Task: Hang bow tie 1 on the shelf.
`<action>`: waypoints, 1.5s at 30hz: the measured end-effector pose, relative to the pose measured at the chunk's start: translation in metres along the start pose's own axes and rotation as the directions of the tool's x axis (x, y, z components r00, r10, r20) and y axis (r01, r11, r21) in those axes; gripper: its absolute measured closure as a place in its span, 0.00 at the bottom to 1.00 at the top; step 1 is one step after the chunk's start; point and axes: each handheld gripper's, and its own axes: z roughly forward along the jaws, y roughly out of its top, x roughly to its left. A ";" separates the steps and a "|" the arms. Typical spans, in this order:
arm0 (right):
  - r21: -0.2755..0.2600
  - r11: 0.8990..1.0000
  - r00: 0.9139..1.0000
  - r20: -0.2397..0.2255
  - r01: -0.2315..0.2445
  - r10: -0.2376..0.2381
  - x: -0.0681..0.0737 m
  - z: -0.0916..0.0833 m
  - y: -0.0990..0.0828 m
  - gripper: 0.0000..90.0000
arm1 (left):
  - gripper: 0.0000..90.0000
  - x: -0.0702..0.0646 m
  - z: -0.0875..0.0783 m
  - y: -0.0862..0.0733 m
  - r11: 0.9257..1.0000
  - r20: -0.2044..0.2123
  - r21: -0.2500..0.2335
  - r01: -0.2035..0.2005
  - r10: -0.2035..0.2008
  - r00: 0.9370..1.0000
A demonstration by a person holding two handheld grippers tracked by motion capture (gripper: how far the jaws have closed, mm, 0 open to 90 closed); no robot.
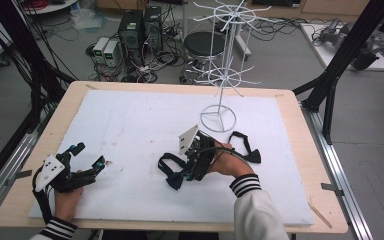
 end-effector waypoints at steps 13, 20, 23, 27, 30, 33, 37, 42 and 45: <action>0.112 0.991 0.996 -0.072 0.067 -0.059 0.001 0.023 0.001 0.18 | 0.16 0.000 0.000 0.000 1.000 -0.001 -0.007 0.000 0.000 1.000; 0.162 0.981 0.992 -0.081 0.105 -0.093 0.001 0.029 0.001 0.26 | 0.16 0.000 -0.001 0.000 1.000 -0.001 -0.007 -0.002 0.002 1.000; 0.169 0.979 0.991 -0.093 0.115 -0.100 0.002 0.031 0.002 0.27 | 0.16 0.000 -0.001 0.000 1.000 -0.001 -0.007 -0.001 0.001 1.000; 0.182 0.977 0.990 -0.106 0.114 -0.096 0.002 0.034 0.002 0.32 | 0.16 0.000 0.000 0.000 1.000 -0.001 -0.008 0.000 0.000 1.000; 0.197 0.971 0.986 -0.119 0.135 -0.113 0.002 0.035 0.002 0.40 | 0.16 0.000 0.000 0.000 1.000 -0.002 -0.008 0.001 -0.001 1.000; 0.205 0.967 0.985 -0.119 0.150 -0.127 0.002 0.035 0.002 0.44 | 0.16 0.000 0.000 0.000 1.000 -0.002 -0.008 0.002 -0.002 1.000; 0.210 0.964 0.982 -0.127 0.162 -0.137 0.002 0.035 0.002 0.53 | 0.16 0.000 -0.001 0.000 1.000 -0.001 -0.006 0.001 -0.001 1.000; 0.220 0.959 0.978 -0.145 0.177 -0.147 0.003 0.036 0.002 0.62 | 0.16 0.000 0.000 0.000 1.000 -0.002 -0.008 0.001 -0.001 1.000; 0.232 0.954 0.976 -0.149 0.191 -0.159 0.003 0.037 0.002 0.70 | 0.16 0.000 0.000 0.000 1.000 -0.002 -0.007 0.001 -0.001 1.000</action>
